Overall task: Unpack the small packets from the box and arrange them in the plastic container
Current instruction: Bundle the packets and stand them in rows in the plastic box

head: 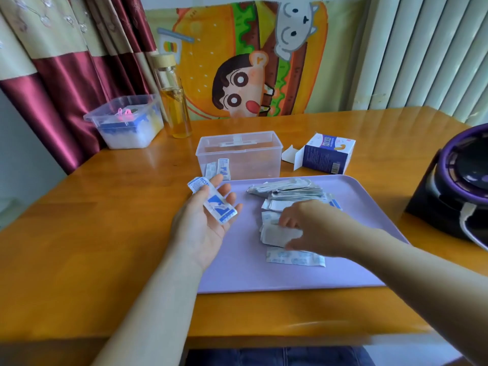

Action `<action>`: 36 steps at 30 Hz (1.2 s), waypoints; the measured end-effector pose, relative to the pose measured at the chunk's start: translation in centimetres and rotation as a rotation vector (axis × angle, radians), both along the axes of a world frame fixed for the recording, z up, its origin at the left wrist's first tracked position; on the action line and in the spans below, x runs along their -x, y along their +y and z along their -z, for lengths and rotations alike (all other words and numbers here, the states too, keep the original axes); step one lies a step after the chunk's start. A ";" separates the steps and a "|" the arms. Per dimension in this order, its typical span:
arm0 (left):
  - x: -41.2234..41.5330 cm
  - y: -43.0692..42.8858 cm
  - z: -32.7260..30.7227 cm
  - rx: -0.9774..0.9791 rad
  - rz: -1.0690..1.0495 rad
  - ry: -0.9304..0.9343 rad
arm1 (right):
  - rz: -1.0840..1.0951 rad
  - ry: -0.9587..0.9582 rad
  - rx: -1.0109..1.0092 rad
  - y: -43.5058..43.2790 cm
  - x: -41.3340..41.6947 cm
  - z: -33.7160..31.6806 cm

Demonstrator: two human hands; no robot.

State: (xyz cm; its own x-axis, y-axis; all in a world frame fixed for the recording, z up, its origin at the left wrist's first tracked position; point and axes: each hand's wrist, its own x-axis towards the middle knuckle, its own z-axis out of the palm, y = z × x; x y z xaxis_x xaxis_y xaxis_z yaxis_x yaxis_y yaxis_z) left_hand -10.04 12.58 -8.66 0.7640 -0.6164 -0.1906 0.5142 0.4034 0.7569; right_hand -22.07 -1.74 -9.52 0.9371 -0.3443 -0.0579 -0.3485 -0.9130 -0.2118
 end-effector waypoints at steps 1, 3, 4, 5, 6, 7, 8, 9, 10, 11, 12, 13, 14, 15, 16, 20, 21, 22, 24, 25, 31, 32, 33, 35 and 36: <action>0.1 0.1 -0.1 0.001 0.001 0.010 | 0.009 0.020 0.053 0.0 0.0 0.2; 0.2 0.1 0.0 -0.002 0.016 0.016 | 0.039 0.032 0.061 -0.1 -0.2 0.3; 0.2 0.2 0.1 -0.007 0.026 0.011 | 0.052 0.041 0.038 -0.2 -0.4 0.3; 0.3 0.2 0.2 -0.014 0.034 0.005 | 0.062 0.041 0.012 -0.3 -0.5 0.2; 0.3 0.2 0.4 -0.017 0.042 -0.002 | 0.066 0.030 -0.013 -0.4 -0.6 0.2; 0.2 0.2 0.5 -0.021 0.049 -0.008 | 0.064 0.009 -0.035 -0.5 -0.7 0.1; 0.2 0.3 0.6 -0.028 0.052 -0.015 | 0.061 -0.016 -0.064 -0.7 -0.7 -0.1; 0.1 0.4 0.7 -0.041 0.051 -0.021 | 0.062 -0.047 -0.106 -1.0 -0.8 -0.2; 0.1 0.4 0.9 -0.058 0.047 -0.022 | 0.068 -0.079 -0.164 -1.2 -0.8 -0.4; 0.0 0.4 1.1 -0.082 0.042 -0.018 | 0.083 -0.119 -0.231 -1.4 -0.8 -0.6; 0.1 0.4 1.3 -0.109 0.039 -0.015 | 0.106 -0.165 -0.305 -1.4 -0.9 -0.7; 0.3 0.3 1.5 -0.138 0.040 -0.018 | 0.135 -0.217 -0.386 -1.3 -1.0 -0.8; 0.6 0.3 1.7 -0.171 0.048 -0.030 | 0.162 -0.267 -0.475 -1.0 -1.0 -0.9; 1.0 0.2 1.7 -0.205 0.060 -0.056 | 0.186 -0.320 -0.570 -0.7 -1.2 -0.9; 1.4 0.1 1.9 -0.237 0.073 -0.093 | 0.207 -0.374 -0.651 -0.1 -1.4 -0.9; 2.5 -0.5 2.3 -0.297 0.115 -0.264 | 0.185 -0.543 -0.672 2.3 -2.6 -0.3; 2.6 -0.6 2.5 -0.308 0.122 -0.300 | 0.168 -0.574 -0.656 2.8 -3.0 0.1; 2.6 -0.6 2.6 -0.320 0.123 -0.331 | 0.157 -0.592 -0.628 3.2 -3.3 0.5; 2.6 -0.7 2.8 -0.353 0.103 -0.374 | 0.152 -0.584 -0.552 3.7 -3.9 1.3; 2.6 -0.7 2.8 -0.364 0.092 -0.378 | 0.148 -0.574 -0.530 3.8 -4.1 1.6; 1.9 -0.4 2.6 -0.336 0.054 -0.249 | 0.038 -0.481 -0.818 3.1 -3.9 1.8; 1.7 -0.4 2.6 -0.328 0.053 -0.207 | 0.046 -0.473 -0.891 2.9 -3.9 1.8; 1.6 -0.3 2.6 -0.326 0.056 -0.172 | 0.071 -0.473 -0.968 2.7 -3.9 1.9; 1.5 -0.3 2.7 -0.322 0.069 -0.148 | 0.140 -0.489 -1.143 2.5 -4.0 2.0; 1.5 -0.4 2.7 -0.320 0.073 -0.153 | 0.172 -0.496 -1.224 2.5 -4.1 2.0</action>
